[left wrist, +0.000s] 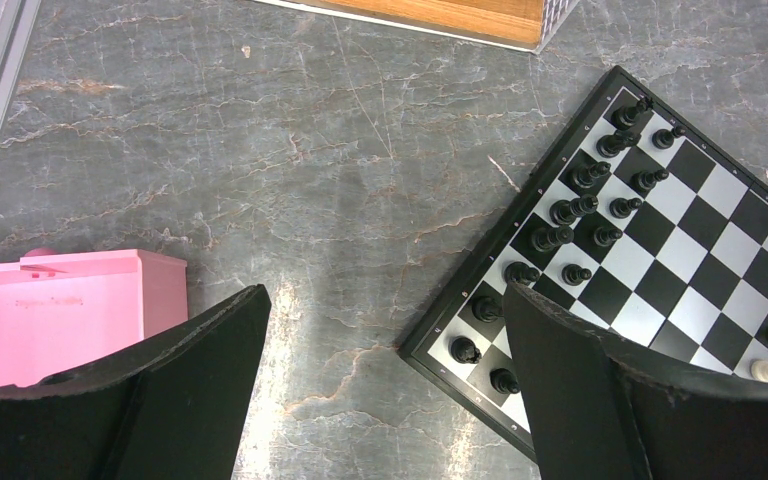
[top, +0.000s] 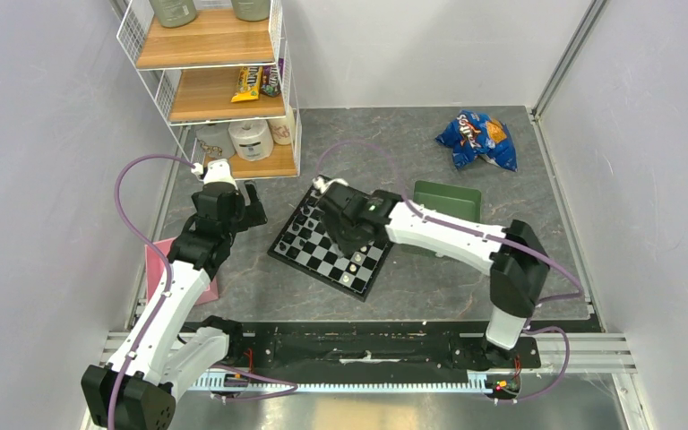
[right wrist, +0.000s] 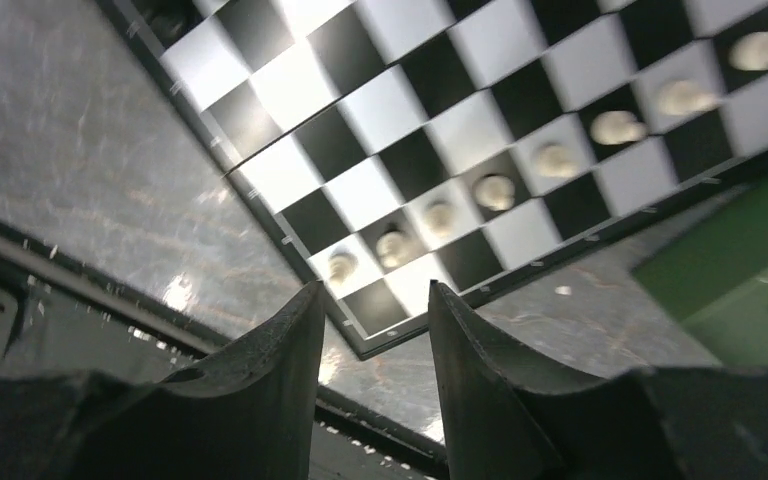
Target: Set up the chess pieces on the board
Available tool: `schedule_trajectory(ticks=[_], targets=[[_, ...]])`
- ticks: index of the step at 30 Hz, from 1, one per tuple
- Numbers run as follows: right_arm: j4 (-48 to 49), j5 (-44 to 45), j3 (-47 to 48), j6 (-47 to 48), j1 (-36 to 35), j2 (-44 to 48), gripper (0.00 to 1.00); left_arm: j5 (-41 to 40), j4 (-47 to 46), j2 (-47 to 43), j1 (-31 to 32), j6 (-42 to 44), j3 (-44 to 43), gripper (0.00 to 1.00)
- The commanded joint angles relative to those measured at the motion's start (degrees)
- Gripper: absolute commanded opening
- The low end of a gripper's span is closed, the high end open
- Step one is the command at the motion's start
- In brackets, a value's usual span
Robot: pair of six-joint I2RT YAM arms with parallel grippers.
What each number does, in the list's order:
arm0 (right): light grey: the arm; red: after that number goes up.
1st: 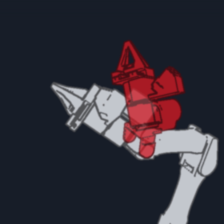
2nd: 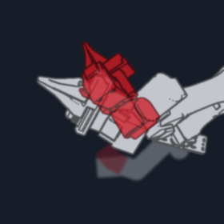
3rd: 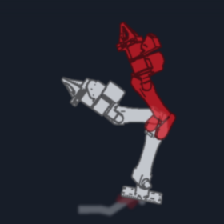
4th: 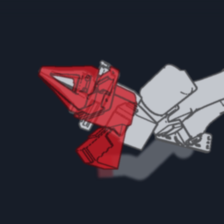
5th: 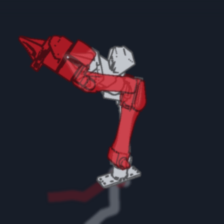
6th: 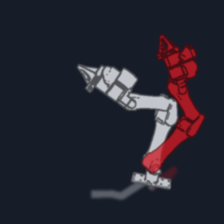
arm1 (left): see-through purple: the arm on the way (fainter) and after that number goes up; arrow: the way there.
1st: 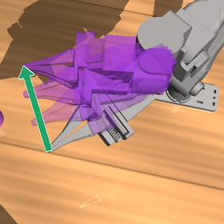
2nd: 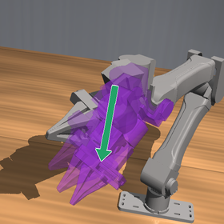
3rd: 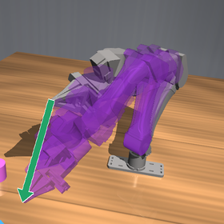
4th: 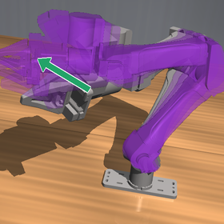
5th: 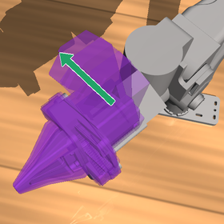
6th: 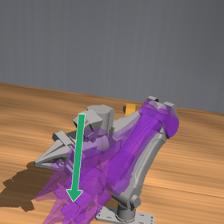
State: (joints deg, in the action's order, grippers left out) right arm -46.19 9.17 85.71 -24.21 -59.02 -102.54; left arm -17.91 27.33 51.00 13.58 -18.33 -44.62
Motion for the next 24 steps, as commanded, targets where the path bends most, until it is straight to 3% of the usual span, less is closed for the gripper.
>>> schedule_trajectory(ticks=[1, 8, 16, 24], targets=[[1.5, 6.4, -1.8, -2.7, 6.6, 6.1, 0.50, -0.1, -1.1, -0.7, -0.2, 0.4, -0.3, 0.94], [-0.1, 9.6, -8.0, -8.0, 22.0, 11.3, 0.50, 0.5, -1.2, 0.1, -0.2, 0.3, -0.5, 0.94], [-0.6, 4.3, -11.9, -8.7, 37.3, 11.0, 0.49, 0.4, -1.1, 0.2, -0.2, 0.3, -0.4, 0.94], [0.9, -1.5, -11.9, -5.5, 43.5, 9.9, 0.48, 0.2, -1.1, 0.6, -0.2, 0.3, -0.5, 0.94]])
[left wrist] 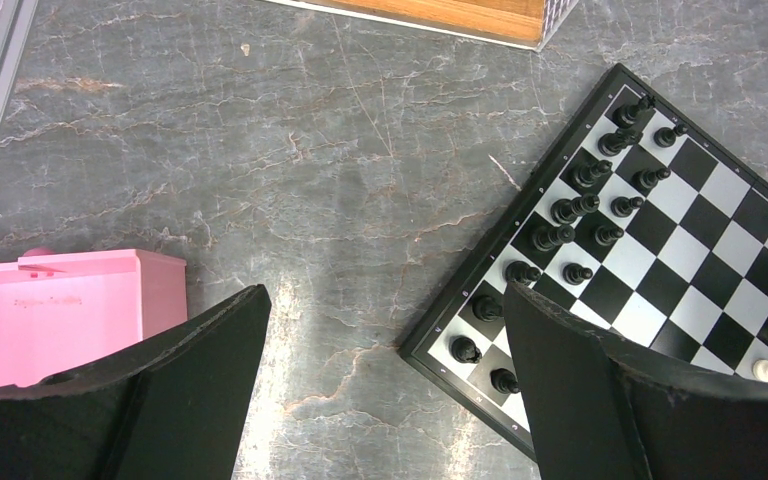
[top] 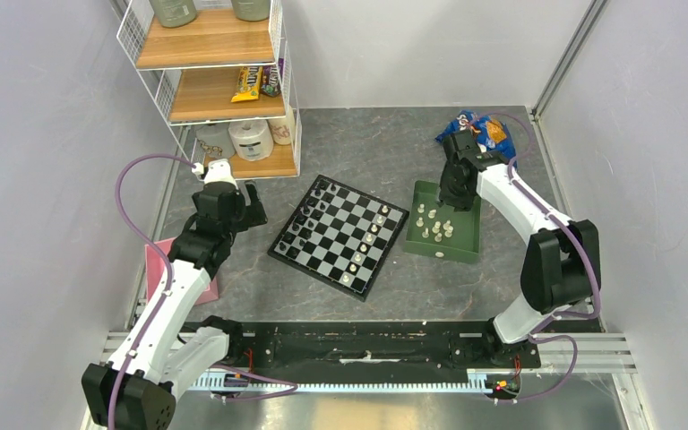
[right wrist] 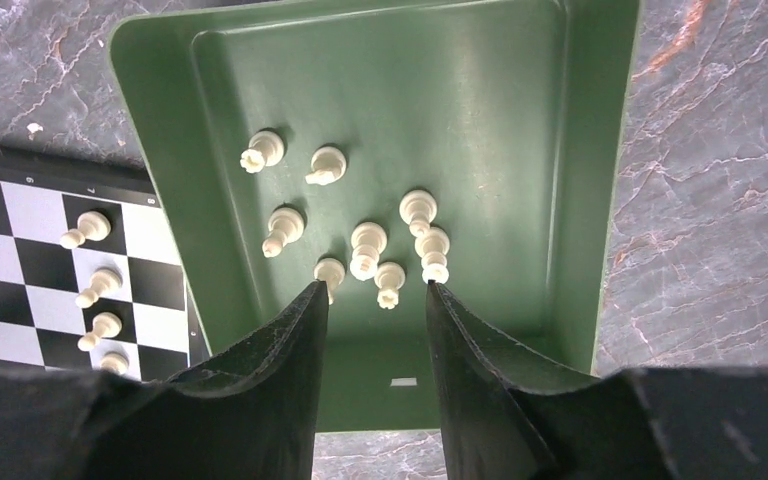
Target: Set up the chess pieces on the board
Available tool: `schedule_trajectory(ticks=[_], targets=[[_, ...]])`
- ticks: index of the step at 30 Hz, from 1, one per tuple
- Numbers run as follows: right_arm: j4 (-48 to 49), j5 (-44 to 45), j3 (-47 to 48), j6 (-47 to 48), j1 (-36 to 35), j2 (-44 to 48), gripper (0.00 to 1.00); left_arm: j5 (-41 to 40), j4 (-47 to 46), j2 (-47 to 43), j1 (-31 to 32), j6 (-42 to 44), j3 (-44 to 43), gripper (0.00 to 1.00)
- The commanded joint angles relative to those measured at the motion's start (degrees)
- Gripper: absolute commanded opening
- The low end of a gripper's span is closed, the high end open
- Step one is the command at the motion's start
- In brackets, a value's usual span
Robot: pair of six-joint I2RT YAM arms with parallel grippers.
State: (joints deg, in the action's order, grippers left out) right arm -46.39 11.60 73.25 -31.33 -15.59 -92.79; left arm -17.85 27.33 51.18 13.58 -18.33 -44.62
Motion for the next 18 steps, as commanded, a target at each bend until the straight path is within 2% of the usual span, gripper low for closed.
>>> schedule_trajectory(ticks=[1, 18], targets=[[1.5, -4.5, 0.8, 1.9, 0.0, -0.3, 0.48, 0.2, -1.1, 0.6, -0.2, 0.3, -0.5, 0.94], [3.9, -9.5, 9.8, 7.6, -0.1, -11.4, 0.39, -0.5, -1.1, 0.9, -0.2, 0.6, -0.6, 0.94]])
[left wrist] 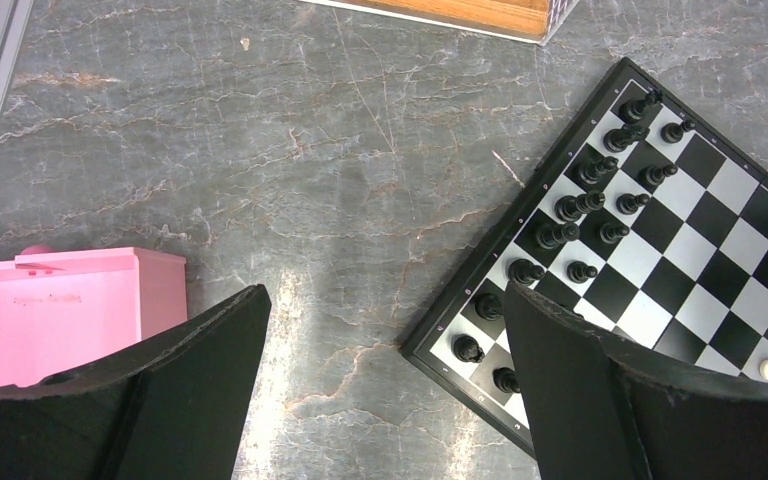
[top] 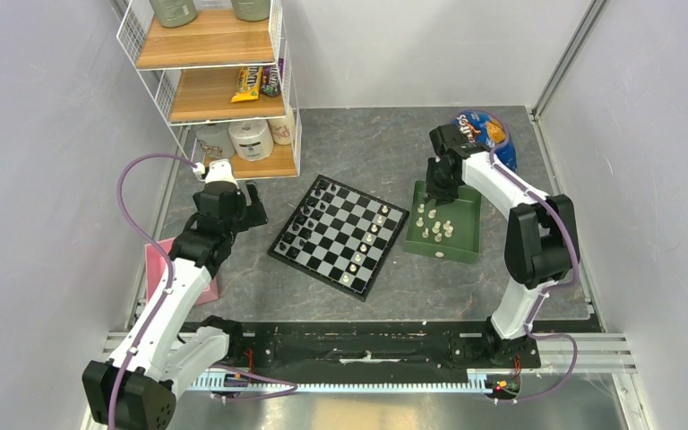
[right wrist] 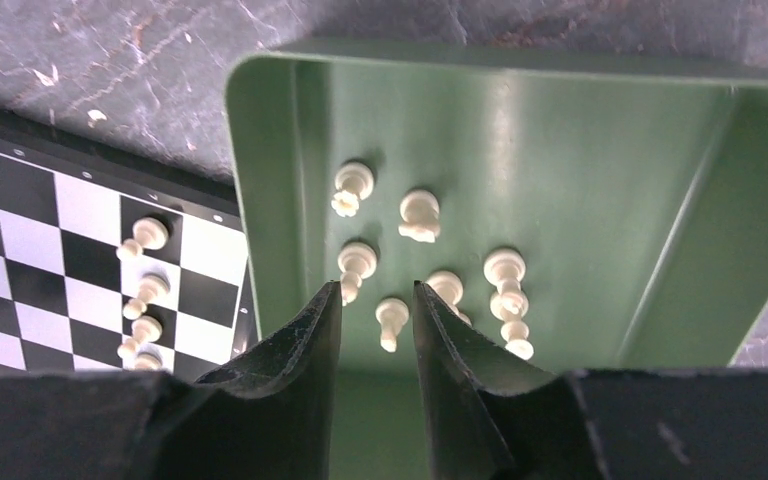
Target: Set up the chess pieces on the board
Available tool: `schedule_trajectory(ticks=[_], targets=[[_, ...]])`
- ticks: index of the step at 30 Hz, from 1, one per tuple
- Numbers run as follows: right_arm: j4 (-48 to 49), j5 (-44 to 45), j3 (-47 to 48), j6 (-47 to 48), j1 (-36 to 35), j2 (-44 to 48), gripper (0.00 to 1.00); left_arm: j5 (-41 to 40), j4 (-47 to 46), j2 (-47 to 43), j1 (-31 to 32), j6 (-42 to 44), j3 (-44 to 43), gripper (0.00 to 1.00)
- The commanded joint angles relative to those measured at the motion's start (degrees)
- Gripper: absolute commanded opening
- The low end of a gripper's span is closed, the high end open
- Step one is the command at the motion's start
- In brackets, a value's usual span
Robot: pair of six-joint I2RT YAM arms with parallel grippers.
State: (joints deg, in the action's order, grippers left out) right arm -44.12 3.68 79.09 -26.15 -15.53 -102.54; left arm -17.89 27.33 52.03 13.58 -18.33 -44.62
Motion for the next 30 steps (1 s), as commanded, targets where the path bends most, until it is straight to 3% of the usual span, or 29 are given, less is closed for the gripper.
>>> schedule_trajectory(ticks=[1, 30], targets=[[1.6, -1.7, 4.4, 2.6, -0.2, -2.4, 0.39, -0.5, -1.0, 0.0, -0.2, 0.6, -0.6, 0.94], [2.9, 0.3, 7.5, 4.3, -2.3, -11.3, 0.31, -0.7, -1.0, -1.0, -0.2, 0.6, -0.4, 0.94]])
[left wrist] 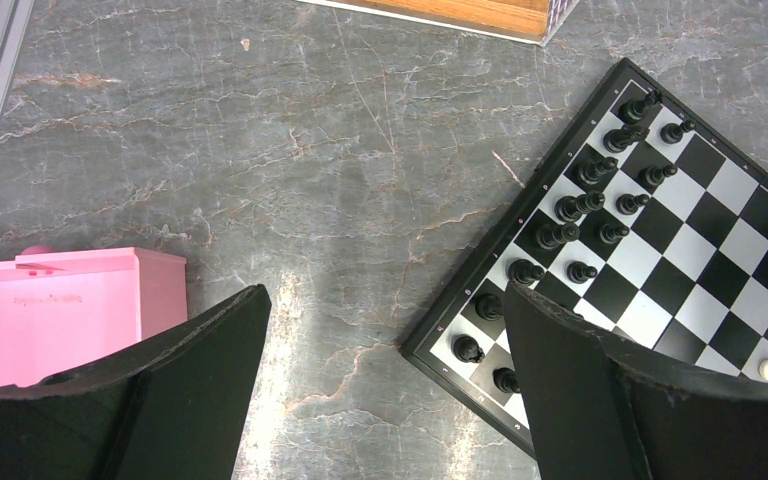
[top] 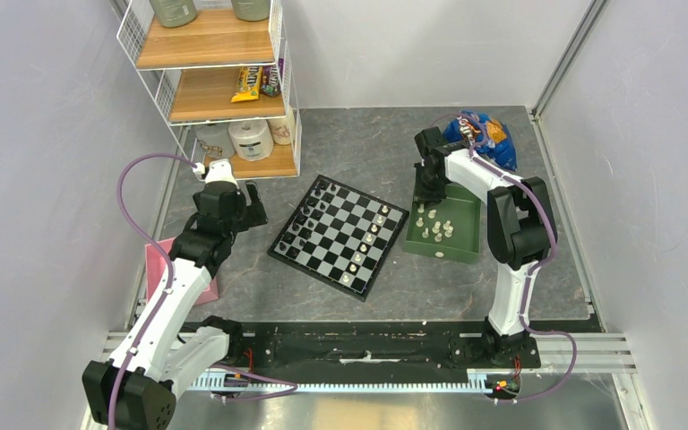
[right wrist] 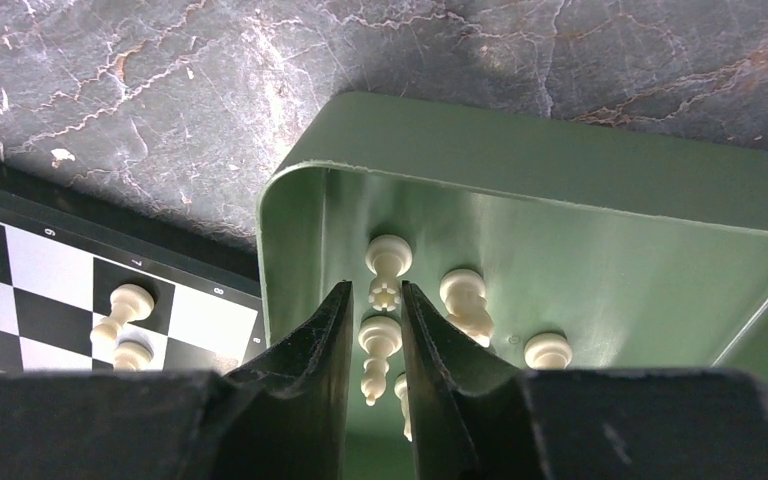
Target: Set up the chess pieces on the board
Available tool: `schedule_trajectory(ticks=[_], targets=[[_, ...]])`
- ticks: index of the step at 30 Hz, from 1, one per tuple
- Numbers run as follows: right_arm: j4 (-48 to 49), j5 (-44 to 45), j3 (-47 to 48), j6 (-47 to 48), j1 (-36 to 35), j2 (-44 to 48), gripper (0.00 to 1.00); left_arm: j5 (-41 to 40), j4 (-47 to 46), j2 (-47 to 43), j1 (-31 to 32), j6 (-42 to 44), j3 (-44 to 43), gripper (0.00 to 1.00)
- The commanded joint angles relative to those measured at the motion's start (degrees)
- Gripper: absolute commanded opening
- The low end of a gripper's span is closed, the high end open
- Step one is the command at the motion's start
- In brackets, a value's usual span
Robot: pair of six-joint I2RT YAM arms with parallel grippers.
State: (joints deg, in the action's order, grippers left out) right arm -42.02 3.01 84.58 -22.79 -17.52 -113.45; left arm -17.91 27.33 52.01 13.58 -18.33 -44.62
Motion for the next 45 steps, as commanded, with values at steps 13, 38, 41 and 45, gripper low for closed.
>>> schedule_trajectory(ticks=[13, 38, 41, 45], targets=[[0.9, 1.9, 1.8, 0.9, -0.3, -0.9, 0.24, -0.5, -1.0, -0.9, -0.2, 0.6, -0.5, 0.94], [-0.6, 3.4, 1.2, 0.8, -0.4, 8.0, 0.09, -0.2, -1.0, -0.7, -0.2, 0.7, -0.6, 0.94], [-1.1, 3.0, 1.3, -0.2, -0.6, 10.8, 0.09, -0.2, -1.0, -0.7, -0.2, 0.7, -0.6, 0.94], [-1.6, 2.2, 2.0, -0.9, -2.4, 14.0, 0.09, 0.0, -1.0, -0.7, -0.2, 0.7, -0.6, 0.94]])
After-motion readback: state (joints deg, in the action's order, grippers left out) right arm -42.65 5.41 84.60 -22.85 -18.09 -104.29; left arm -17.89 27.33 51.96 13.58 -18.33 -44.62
